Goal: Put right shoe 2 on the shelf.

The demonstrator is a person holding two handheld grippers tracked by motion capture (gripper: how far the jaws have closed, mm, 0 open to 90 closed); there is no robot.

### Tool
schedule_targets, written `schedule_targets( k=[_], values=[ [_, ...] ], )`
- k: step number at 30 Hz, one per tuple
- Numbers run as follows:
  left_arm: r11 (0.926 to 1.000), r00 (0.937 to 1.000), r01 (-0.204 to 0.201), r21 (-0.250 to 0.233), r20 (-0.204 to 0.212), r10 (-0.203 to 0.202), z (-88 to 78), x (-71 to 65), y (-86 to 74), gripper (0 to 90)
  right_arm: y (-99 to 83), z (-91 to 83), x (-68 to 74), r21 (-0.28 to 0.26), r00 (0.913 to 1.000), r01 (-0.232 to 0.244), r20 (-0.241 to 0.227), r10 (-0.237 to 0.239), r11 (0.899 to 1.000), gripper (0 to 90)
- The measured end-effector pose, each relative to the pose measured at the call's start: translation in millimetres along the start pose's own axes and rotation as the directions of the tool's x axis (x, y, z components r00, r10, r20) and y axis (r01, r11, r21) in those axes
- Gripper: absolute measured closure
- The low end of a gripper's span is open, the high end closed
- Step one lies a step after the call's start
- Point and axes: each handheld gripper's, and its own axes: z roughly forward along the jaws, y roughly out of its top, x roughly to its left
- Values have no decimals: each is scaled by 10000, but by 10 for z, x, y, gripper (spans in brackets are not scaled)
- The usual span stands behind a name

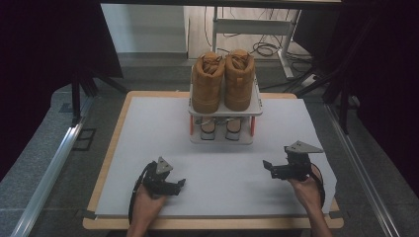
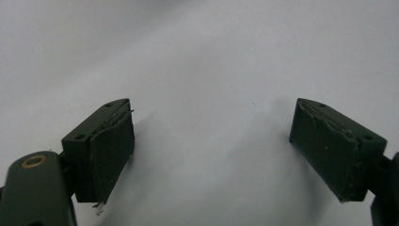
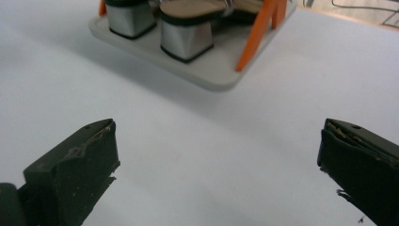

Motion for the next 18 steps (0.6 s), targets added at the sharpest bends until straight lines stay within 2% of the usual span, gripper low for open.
schedule_targets(
  k=[10, 18],
  values=[
    [10000, 10000, 7, -30, -7, -7, 1, -4, -1, 145, -256, 81, -79, 595, 9992, -372, 144, 364, 9975, 0],
    [10000, 10000, -2, -36, -19, 2, 1, -5, -1, 145, -426, 222, -114, 1463, 9985, -535, 138, 520, 9878, 0]
  ],
)
